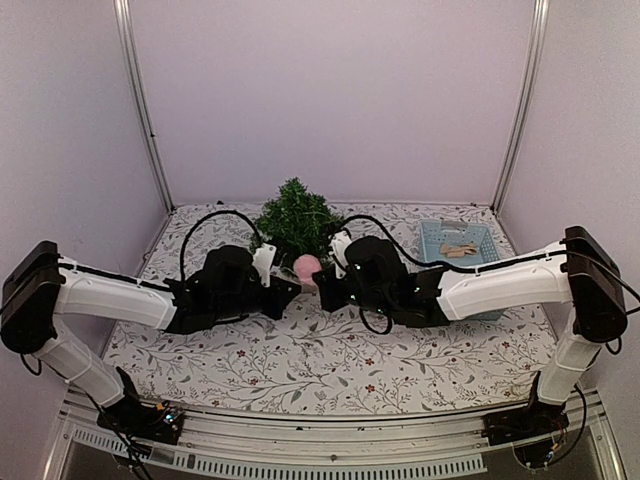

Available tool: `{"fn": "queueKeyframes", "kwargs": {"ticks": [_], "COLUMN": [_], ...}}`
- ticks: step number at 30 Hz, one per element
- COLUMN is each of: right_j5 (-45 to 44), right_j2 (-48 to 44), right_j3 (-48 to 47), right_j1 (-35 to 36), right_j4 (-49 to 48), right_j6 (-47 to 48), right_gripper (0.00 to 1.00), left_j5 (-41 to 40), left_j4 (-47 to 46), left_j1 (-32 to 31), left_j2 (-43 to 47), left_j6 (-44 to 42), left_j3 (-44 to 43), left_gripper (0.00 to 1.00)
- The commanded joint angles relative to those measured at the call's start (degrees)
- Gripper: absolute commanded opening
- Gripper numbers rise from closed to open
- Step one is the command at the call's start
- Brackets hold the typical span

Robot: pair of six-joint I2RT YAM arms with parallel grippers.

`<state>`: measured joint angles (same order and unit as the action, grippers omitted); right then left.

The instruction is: Decorate the small christmas tree

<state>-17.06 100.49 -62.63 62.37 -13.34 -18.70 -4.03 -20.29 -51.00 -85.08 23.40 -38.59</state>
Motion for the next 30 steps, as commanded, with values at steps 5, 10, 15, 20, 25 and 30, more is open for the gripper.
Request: {"fn": "queueKeyframes", "kwargs": {"ticks": [5,10,15,20,25,30], "right_j5": [-1.12,-1.01,-0.91,-1.13,-1.3,-1.55], "right_j2": [1.37,1.63,1.73,1.73,1.95,2.0], "right_j3": [-1.74,-1.97,-1.93,-1.96,-1.91,-1.88], "right_j1": [0.3,0.32,0.32,0.3,0.34,0.35], "right_j4": [-0.19,-0.03,0.03,0.24,0.49,0.68], "right_j6": [-1.08,-0.99,-1.07,-1.15,-1.08,-1.16], "right_gripper": [0.0,0.0,0.0,0.0,0.0,0.0], "left_j5": [2.57,3.59,3.59,6.73,8.05,8.38], "left_j4": [4.63,5.86,5.86,5.15,5.31,6.17], "left_j1": [1.38,3.44,5.11,6.75,7.69,8.98], "left_j2": [2.99,4.61,5.51,5.6,6.28,7.25], "left_j6": [1.07,3.69,5.95,7.93,9.56,11.11], "left_j3": [-4.26,-4.44,-3.89,-3.78,-4.03,-4.22], "left_gripper": [0.0,0.0,0.0,0.0,0.0,0.0]}}
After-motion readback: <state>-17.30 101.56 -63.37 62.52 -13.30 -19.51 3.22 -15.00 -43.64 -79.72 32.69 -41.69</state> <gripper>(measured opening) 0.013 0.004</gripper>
